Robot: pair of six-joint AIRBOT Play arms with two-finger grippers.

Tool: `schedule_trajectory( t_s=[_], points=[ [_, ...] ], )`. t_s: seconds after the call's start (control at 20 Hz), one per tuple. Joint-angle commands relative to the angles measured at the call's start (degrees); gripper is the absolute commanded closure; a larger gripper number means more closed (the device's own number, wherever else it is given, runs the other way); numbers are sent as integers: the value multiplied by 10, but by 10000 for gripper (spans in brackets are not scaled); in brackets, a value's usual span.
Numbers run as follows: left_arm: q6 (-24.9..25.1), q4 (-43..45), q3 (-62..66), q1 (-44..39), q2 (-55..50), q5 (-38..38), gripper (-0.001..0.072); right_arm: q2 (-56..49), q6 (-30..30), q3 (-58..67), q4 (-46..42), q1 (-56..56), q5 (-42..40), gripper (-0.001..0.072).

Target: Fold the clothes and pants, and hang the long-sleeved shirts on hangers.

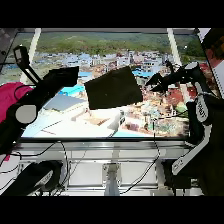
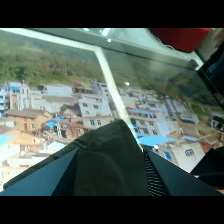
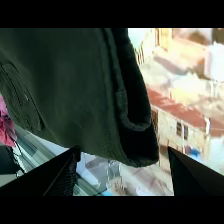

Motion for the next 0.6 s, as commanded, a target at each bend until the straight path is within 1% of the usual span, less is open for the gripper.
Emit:
schedule_trajectory(
  t_s=[0.0,0.2,0.55],
  points=[
    [0,6,0,0,23,-12,237,-31,-2,23,-1,15,16,104],
    [0,2,0,0,23,-12,237,-57,8,35,-2,30,6,104],
    [0,2,0,0,23,-12,237,-70,18,35,-2,85,-21,105]
  ],
)
